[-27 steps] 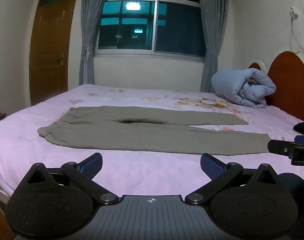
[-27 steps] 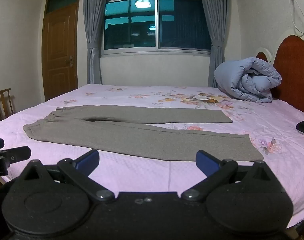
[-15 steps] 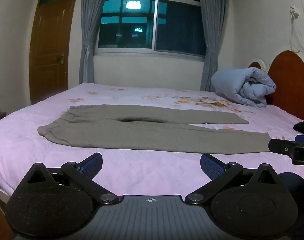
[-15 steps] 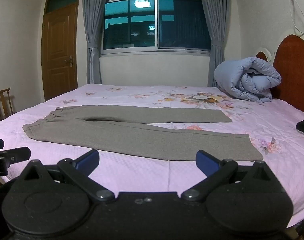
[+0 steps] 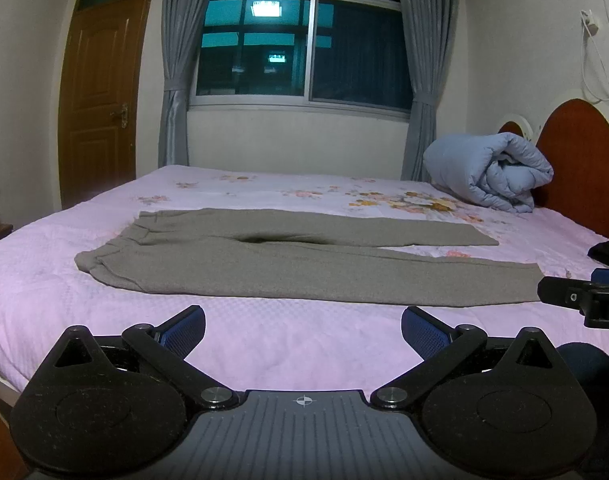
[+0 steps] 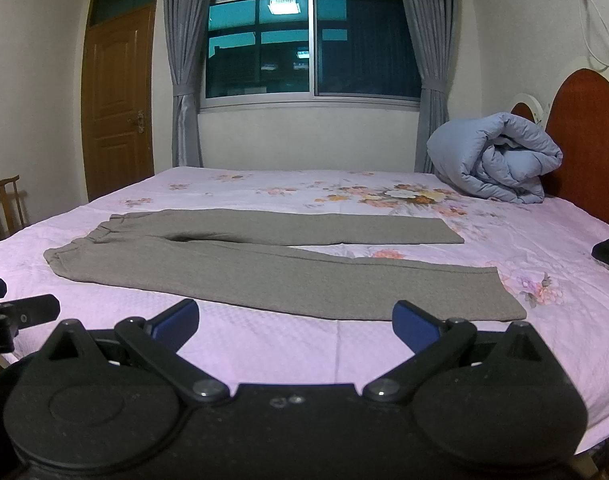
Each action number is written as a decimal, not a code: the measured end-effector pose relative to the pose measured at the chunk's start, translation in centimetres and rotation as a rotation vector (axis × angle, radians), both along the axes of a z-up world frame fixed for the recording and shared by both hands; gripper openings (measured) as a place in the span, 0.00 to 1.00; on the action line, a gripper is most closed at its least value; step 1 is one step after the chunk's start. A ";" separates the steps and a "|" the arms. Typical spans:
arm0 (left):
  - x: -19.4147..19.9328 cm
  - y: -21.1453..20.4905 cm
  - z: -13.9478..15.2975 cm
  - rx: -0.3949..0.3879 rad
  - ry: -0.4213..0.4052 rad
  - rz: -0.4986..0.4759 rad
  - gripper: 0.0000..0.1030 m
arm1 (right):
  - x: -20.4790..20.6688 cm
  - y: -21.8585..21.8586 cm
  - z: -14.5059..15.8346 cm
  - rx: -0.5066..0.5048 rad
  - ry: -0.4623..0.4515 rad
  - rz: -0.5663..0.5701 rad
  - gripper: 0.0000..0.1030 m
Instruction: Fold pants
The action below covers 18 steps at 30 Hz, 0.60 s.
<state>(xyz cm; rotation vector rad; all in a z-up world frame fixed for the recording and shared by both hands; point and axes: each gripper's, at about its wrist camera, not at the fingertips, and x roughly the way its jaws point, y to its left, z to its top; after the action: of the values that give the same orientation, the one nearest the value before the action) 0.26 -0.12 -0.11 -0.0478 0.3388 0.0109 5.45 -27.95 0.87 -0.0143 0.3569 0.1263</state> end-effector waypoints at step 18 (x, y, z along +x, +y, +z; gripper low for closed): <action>0.1 0.0 -0.1 0.002 0.001 0.001 1.00 | 0.0 0.1 0.0 0.000 0.000 -0.001 0.94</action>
<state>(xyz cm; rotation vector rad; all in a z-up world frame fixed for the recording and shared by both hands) 0.40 -0.16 -0.17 -0.0461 0.3402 0.0119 5.46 -27.87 0.86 -0.0144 0.3571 0.1253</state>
